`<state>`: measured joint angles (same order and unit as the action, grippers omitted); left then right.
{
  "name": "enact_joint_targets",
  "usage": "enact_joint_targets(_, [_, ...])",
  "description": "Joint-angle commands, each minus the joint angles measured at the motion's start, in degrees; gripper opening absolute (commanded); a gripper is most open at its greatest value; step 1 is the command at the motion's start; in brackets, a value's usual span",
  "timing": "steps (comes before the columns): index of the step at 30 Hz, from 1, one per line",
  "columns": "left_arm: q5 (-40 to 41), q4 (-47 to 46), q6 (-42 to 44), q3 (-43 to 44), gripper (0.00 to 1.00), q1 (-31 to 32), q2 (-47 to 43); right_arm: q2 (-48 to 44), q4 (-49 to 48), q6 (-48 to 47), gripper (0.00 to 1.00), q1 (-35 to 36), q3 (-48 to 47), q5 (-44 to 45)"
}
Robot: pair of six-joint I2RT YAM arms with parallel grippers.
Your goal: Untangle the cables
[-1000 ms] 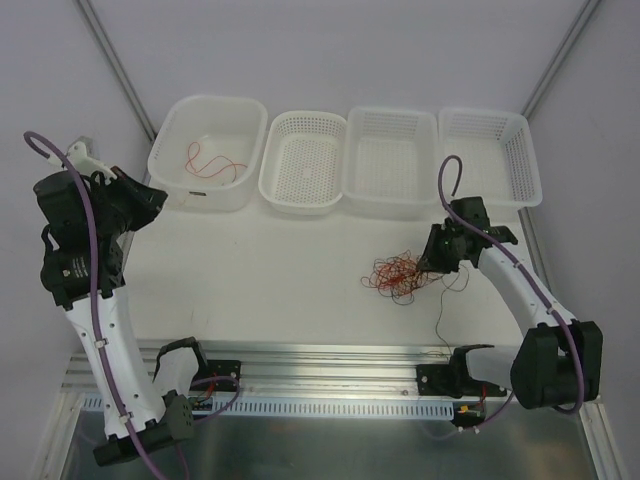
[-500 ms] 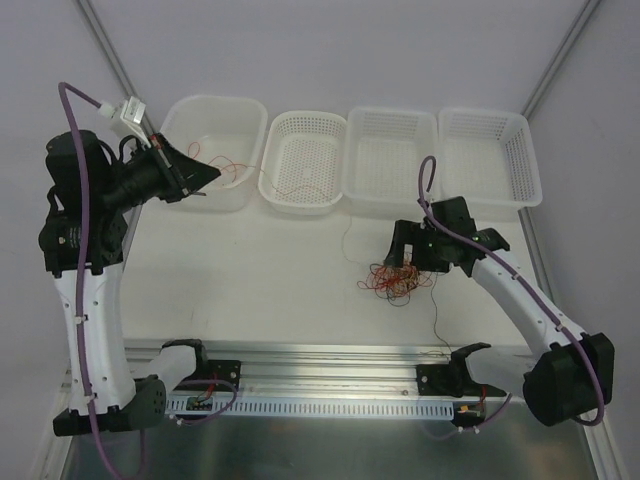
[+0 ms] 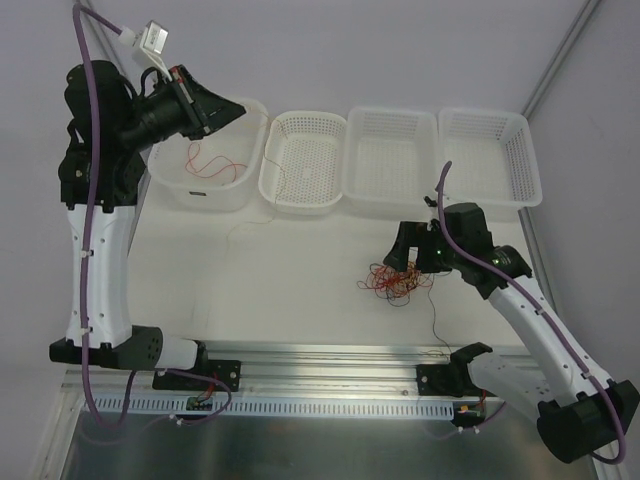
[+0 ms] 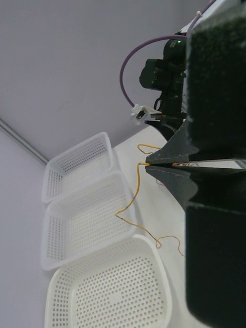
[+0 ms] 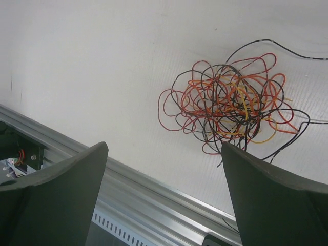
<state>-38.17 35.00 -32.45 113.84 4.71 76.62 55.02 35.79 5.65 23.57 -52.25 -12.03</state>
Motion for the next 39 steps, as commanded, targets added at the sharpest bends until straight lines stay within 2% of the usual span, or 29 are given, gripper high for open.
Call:
enact_joint_targets(1, [1.9,-3.6,-0.8,5.8,0.00,0.7,4.4,-1.8,0.1,-1.4,0.97,0.6,0.0,-0.4])
enact_joint_targets(10, [6.1,-5.3,0.1,17.4,0.00,0.6,16.1,-3.0,2.5,-3.1,0.97,0.6,0.0,0.2])
enact_joint_targets(14, [7.9,-7.5,-0.7,19.9,0.00,0.7,21.7,-3.6,2.9,-3.3,0.97,0.6,0.4,1.2])
enact_joint_targets(24, [11.3,-10.8,0.7,19.6,0.00,1.1,33.3,-3.6,3.4,-3.9,0.97,0.7,1.7,2.7])
enact_joint_targets(30, [12.4,-11.4,3.0,15.3,0.00,2.0,38.6,-2.1,3.1,-4.2,0.97,0.7,1.9,3.5])
enact_joint_targets(36, [13.9,-11.8,5.5,10.4,0.00,5.1,42.6,-0.8,2.2,-3.8,0.97,0.7,2.2,3.5])
enact_joint_targets(39, [17.8,-12.1,7.7,8.9,0.00,7.9,44.1,-0.4,2.1,-3.7,0.97,0.8,2.5,4.3])
